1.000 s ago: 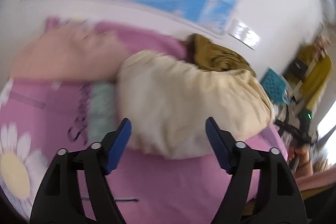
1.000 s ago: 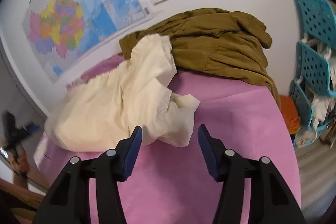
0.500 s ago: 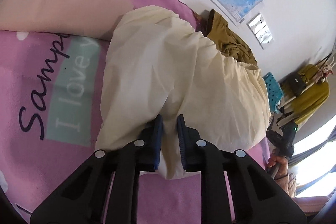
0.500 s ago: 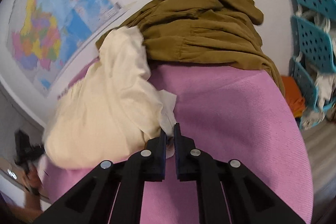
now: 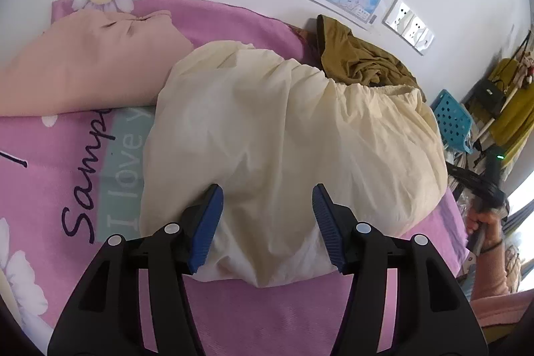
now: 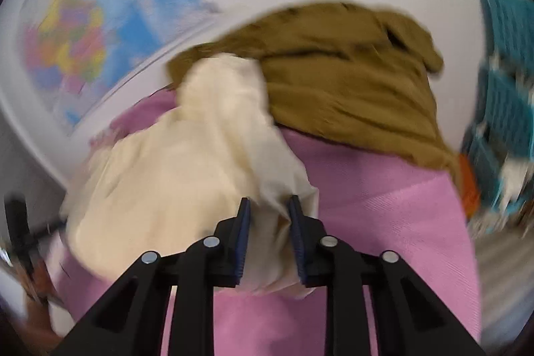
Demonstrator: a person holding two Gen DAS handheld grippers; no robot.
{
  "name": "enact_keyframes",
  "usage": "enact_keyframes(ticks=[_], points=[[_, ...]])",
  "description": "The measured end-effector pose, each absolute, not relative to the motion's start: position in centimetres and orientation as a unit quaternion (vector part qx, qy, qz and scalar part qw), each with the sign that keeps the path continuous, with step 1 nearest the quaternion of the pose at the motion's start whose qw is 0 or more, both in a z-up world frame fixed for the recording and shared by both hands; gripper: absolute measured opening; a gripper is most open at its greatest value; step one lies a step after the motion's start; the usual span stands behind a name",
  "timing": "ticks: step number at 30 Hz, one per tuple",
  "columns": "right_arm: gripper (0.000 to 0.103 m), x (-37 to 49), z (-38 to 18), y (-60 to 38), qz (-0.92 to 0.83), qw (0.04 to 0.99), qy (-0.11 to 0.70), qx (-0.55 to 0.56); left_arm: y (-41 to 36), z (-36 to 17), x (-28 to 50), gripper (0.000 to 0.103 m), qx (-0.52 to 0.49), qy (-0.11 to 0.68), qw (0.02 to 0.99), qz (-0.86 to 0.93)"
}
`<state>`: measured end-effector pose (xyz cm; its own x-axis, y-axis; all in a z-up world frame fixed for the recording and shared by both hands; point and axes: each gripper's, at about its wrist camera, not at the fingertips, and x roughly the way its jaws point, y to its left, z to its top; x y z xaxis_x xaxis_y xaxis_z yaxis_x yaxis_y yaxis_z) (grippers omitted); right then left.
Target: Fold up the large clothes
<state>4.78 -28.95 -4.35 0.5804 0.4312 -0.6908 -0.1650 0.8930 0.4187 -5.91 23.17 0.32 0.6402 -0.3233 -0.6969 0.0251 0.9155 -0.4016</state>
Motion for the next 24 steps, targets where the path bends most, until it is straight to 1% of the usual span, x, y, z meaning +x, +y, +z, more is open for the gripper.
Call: enact_keyframes(ticks=[1, 2, 3, 5, 6, 8, 9, 10, 11, 14, 17, 19, 20, 22, 24], points=[[0.022, 5.6, -5.3, -29.9, 0.163, 0.869, 0.430, 0.182, 23.4, 0.2, -6.0, 0.056, -0.183, 0.413, 0.887, -0.101], [0.030, 6.1, -6.1, -30.8, 0.158, 0.860, 0.437, 0.212, 23.6, 0.1, -6.0, 0.056, -0.185, 0.414, 0.886, -0.101], [0.035, 6.2, -6.2, -30.8, 0.154, 0.858, 0.442, 0.211, 23.7, 0.1, -6.0, 0.055, -0.188, 0.416, 0.884, -0.100], [0.036, 5.6, -4.5, -30.1, 0.138, 0.876, 0.427, 0.177, 24.1, 0.2, -6.1, 0.055, -0.194, 0.416, 0.883, -0.096], [0.036, 5.3, -3.6, -30.1, 0.138, 0.881, 0.415, 0.180, 24.3, 0.5, -6.4, 0.055, -0.196, 0.411, 0.885, -0.095], [0.036, 4.9, -1.0, -29.4, 0.159, 0.896, 0.375, 0.177, 24.7, 1.3, -6.7, 0.061, -0.194, 0.399, 0.892, -0.086], [0.037, 5.0, 0.3, -28.3, 0.165, 0.905, 0.361, 0.151, 24.9, 1.8, -6.8, 0.063, -0.191, 0.392, 0.896, -0.082], [0.037, 5.3, 0.8, -27.4, 0.169, 0.909, 0.358, 0.132, 25.1, 2.4, -6.9, 0.069, -0.184, 0.381, 0.903, -0.075], [0.037, 6.0, 1.2, -26.3, 0.176, 0.910, 0.359, 0.112, 25.2, 2.7, -6.9, 0.071, -0.179, 0.375, 0.907, -0.069], [0.037, 9.1, 0.3, -23.4, 0.198, 0.898, 0.385, 0.082, 25.8, 3.0, -5.9, 0.071, -0.169, 0.381, 0.907, -0.054], [0.037, 12.2, -2.9, -22.2, 0.175, 0.880, 0.435, 0.073, 26.1, 1.6, -4.4, 0.071, -0.158, 0.408, 0.899, -0.033], [0.043, 13.9, -5.2, -22.8, 0.152, 0.864, 0.471, 0.097, 26.4, 0.1, -3.7, 0.069, -0.158, 0.434, 0.887, -0.019], [0.045, 14.2, -6.1, -23.3, 0.152, 0.854, 0.483, 0.122, 26.5, -0.7, -3.5, 0.071, -0.160, 0.448, 0.880, -0.013], [0.045, 13.5, -5.7, -23.5, 0.147, 0.855, 0.477, 0.137, 26.7, -1.3, -3.6, 0.071, -0.170, 0.454, 0.875, -0.011], [0.045, 12.1, -4.2, -22.9, 0.142, 0.869, 0.461, 0.111, 26.5, -1.1, -3.9, 0.070, -0.160, 0.447, 0.880, -0.006]])
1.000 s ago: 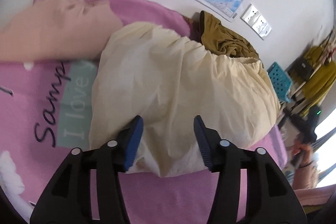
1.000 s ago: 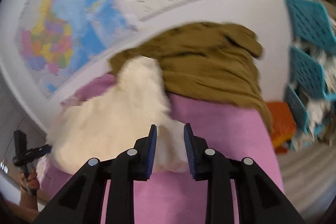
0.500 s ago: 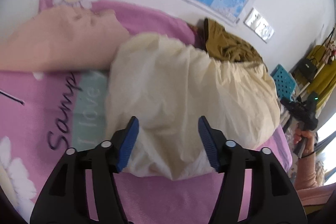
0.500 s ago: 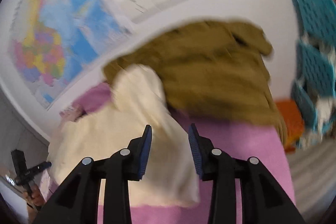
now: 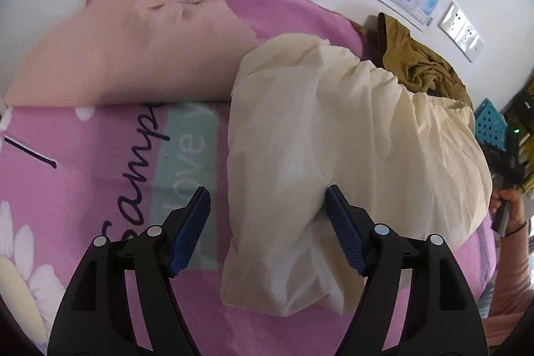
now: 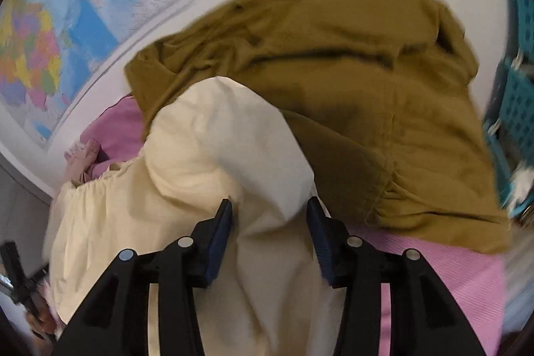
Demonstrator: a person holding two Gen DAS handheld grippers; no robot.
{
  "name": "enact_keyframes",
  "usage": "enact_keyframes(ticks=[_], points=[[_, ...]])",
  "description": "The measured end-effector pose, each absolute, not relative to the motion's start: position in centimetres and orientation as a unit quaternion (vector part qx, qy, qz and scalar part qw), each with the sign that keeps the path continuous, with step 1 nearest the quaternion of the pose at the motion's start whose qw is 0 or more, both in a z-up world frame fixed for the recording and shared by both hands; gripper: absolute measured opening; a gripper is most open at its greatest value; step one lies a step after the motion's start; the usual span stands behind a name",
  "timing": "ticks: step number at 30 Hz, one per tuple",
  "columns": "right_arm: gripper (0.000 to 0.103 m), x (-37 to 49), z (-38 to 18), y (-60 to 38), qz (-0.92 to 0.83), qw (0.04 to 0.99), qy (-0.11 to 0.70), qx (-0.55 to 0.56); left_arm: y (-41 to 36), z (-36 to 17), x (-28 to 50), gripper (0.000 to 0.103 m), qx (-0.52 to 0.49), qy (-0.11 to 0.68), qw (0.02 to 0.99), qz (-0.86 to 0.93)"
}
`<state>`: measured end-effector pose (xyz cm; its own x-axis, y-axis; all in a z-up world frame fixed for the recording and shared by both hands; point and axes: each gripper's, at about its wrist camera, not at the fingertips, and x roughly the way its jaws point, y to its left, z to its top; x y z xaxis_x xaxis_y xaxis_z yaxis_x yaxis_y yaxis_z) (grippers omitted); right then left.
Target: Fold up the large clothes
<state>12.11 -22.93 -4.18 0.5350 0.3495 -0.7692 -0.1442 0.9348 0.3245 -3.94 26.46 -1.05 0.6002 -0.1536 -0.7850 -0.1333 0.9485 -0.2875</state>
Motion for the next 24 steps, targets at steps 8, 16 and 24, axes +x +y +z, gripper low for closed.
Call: enact_keyframes(ticks=[8, 16, 24], points=[[0.057, 4.8, 1.8, -19.4, 0.229, 0.895, 0.376, 0.070, 24.0, 0.9, -4.6, 0.070, -0.097, 0.423, 0.901, 0.009], [0.058, 4.8, -2.9, -15.9, 0.237, 0.864, 0.444, 0.038, 23.5, 0.2, -4.7, 0.070, -0.082, 0.430, 0.899, 0.013], [0.063, 3.6, -1.9, -17.8, 0.251, 0.852, 0.444, 0.116, 25.8, -0.8, -6.5, 0.075, -0.145, 0.440, 0.886, 0.001]])
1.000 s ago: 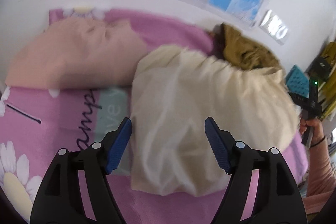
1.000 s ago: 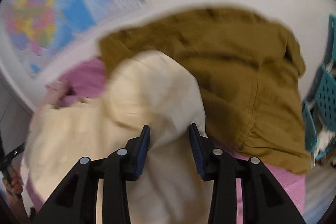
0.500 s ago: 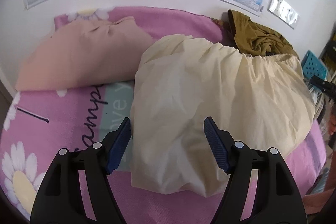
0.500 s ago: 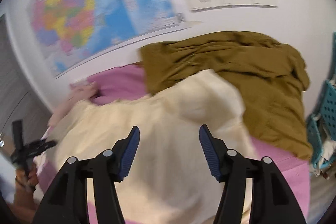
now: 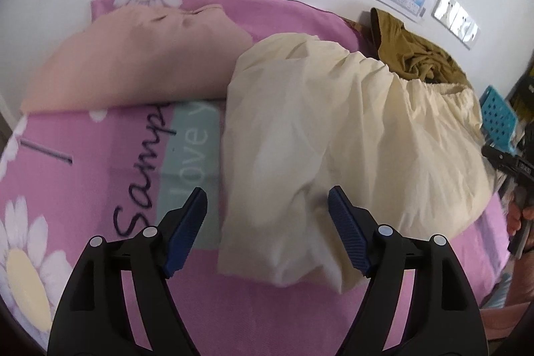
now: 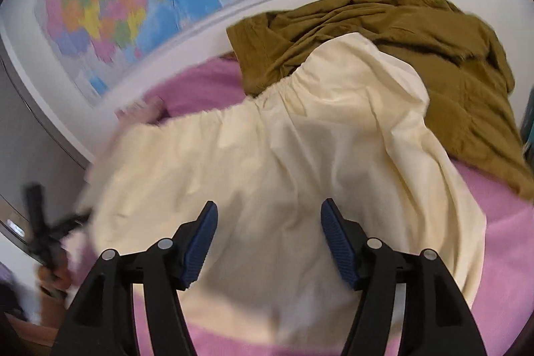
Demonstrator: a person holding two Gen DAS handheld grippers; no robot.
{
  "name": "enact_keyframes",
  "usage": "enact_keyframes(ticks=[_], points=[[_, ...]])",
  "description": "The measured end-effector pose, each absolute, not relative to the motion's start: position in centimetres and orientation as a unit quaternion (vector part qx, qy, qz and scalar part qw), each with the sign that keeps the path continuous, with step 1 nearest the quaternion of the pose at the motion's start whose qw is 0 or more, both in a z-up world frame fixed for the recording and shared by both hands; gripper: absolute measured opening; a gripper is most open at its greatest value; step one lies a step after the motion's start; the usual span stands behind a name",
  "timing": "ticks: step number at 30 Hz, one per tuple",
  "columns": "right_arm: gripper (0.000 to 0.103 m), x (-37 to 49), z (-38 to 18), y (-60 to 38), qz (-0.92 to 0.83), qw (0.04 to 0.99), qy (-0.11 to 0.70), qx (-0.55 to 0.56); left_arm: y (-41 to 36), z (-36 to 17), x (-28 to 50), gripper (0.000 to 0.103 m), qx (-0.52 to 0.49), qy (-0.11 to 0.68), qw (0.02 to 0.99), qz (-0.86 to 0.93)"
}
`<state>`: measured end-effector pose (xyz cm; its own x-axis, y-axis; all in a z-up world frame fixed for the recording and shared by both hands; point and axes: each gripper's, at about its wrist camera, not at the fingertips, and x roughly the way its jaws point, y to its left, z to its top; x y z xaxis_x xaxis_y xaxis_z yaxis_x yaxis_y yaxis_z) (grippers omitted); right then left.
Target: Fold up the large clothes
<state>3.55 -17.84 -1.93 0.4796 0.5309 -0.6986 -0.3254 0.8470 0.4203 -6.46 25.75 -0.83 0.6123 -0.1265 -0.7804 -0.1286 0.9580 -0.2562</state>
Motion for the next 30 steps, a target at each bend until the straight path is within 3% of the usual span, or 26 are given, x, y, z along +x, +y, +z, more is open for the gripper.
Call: enact_keyframes(ticks=[6, 14, 16, 22, 26, 30], points=[[0.067, -0.7, -1.9, -22.3, 0.268, 0.828, 0.438, 0.227, 27.3, -1.7, -9.1, 0.075, -0.212, 0.449, 0.867, -0.024], [0.072, -5.0, -6.2, -24.6, 0.277, 0.762, 0.477, 0.339, 25.8, -3.3, -12.3, 0.075, -0.269, 0.471, 0.835, -0.093], [0.074, -4.4, -6.9, -24.4, 0.266, 0.758, 0.478, 0.356, 25.0, -3.7, -11.9, 0.079, -0.268, 0.472, 0.834, -0.101], [0.080, -1.6, -7.3, -22.4, 0.248, 0.762, 0.471, 0.368, 23.1, -4.0, -8.9, 0.086, -0.285, 0.465, 0.828, -0.128], [0.098, -0.3, -6.8, -20.8, 0.229, 0.780, 0.458, 0.359, 22.6, -4.2, -7.1, 0.093, -0.308, 0.452, 0.826, -0.137], [0.098, 0.7, -6.4, -19.6, 0.205, 0.798, 0.447, 0.349, 22.7, -4.2, -5.7, 0.097, -0.333, 0.444, 0.820, -0.139]])
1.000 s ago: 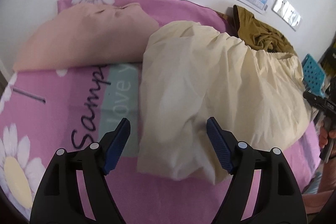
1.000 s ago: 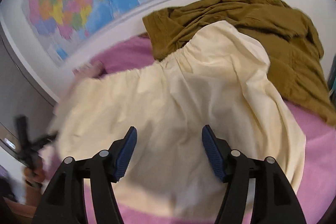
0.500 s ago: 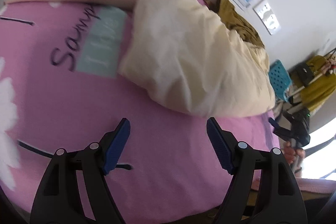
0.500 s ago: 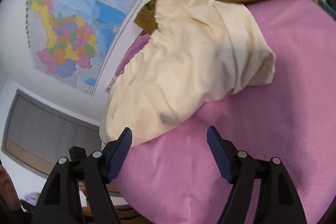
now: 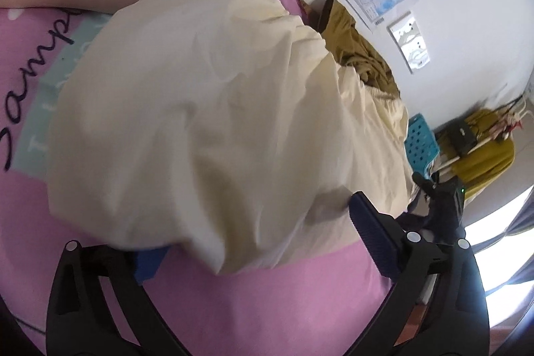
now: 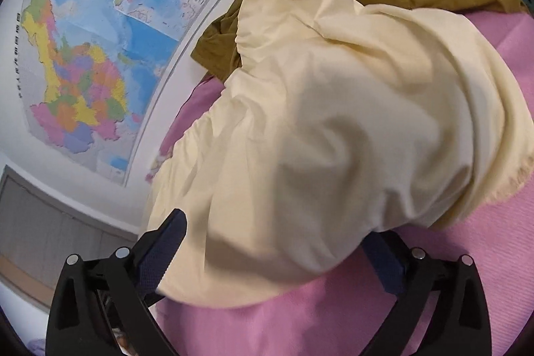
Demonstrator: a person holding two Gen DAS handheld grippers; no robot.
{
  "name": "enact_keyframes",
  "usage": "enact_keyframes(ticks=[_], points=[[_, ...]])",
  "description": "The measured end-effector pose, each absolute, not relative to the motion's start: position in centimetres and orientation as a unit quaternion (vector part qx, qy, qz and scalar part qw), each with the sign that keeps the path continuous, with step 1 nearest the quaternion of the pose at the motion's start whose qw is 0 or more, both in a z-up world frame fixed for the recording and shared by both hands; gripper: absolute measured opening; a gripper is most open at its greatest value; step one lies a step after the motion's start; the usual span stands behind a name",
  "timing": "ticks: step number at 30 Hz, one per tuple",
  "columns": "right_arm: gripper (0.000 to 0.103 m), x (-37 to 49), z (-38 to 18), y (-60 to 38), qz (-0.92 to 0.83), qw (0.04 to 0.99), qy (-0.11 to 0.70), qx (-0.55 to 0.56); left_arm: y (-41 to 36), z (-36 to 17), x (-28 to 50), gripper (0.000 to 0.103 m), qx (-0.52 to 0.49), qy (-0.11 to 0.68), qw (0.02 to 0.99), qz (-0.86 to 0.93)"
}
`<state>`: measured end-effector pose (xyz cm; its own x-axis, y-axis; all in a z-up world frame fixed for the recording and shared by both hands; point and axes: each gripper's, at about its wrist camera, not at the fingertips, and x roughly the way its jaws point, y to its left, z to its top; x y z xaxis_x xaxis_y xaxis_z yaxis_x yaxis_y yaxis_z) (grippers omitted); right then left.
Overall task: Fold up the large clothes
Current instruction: 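Grasp the shirt bundle edges with both grippers and lift it up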
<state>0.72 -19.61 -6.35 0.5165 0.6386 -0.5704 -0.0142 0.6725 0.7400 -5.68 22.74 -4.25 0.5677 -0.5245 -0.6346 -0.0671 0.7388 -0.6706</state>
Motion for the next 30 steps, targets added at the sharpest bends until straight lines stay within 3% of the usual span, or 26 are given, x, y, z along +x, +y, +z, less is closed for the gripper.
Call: enact_keyframes(ticks=[6, 12, 16, 17, 18, 21, 22, 24, 27, 28, 30], points=[[0.098, 2.5, -6.1, -18.9, 0.189, 0.802, 0.437, 0.361, 23.2, -4.6, -5.0, 0.097, -0.374, 0.436, 0.806, -0.141], [0.098, 3.0, -6.3, -18.9, 0.156, 0.805, 0.425, 0.382, 22.0, -4.4, -4.9, 0.097, -0.354, 0.442, 0.814, -0.128], [0.096, 3.1, -6.3, -17.7, 0.150, 0.826, 0.419, 0.345, 22.4, -4.6, -4.6, 0.097, -0.368, 0.444, 0.807, -0.126], [0.084, 3.3, -6.5, -18.0, 0.148, 0.825, 0.419, 0.349, 22.3, -4.6, -4.5, 0.097, -0.366, 0.445, 0.808, -0.124], [0.061, 3.3, -6.6, -18.2, 0.144, 0.824, 0.421, 0.352, 22.2, -4.6, -4.4, 0.095, -0.360, 0.447, 0.810, -0.119], [0.049, 3.5, -7.3, -19.7, 0.178, 0.801, 0.420, 0.388, 22.2, -4.5, -4.3, 0.077, -0.343, 0.454, 0.816, -0.103], [0.050, 3.5, -7.5, -19.9, 0.184, 0.797, 0.418, 0.395, 22.4, -4.6, -4.4, 0.073, -0.347, 0.454, 0.814, -0.103], [0.071, 3.7, -7.9, -19.9, 0.197, 0.786, 0.420, 0.409, 22.9, -4.8, -4.3, 0.073, -0.360, 0.451, 0.809, -0.107], [0.095, 4.2, -7.4, -18.5, 0.212, 0.788, 0.415, 0.401, 23.4, -5.1, -4.0, 0.086, -0.394, 0.443, 0.796, -0.124], [0.096, 4.5, -7.1, -17.7, 0.206, 0.796, 0.418, 0.387, 23.4, -5.1, -3.8, 0.092, -0.398, 0.441, 0.794, -0.127], [0.093, 5.0, -7.1, -16.8, 0.197, 0.808, 0.423, 0.359, 23.0, -4.9, -3.2, 0.092, -0.390, 0.445, 0.797, -0.122]])
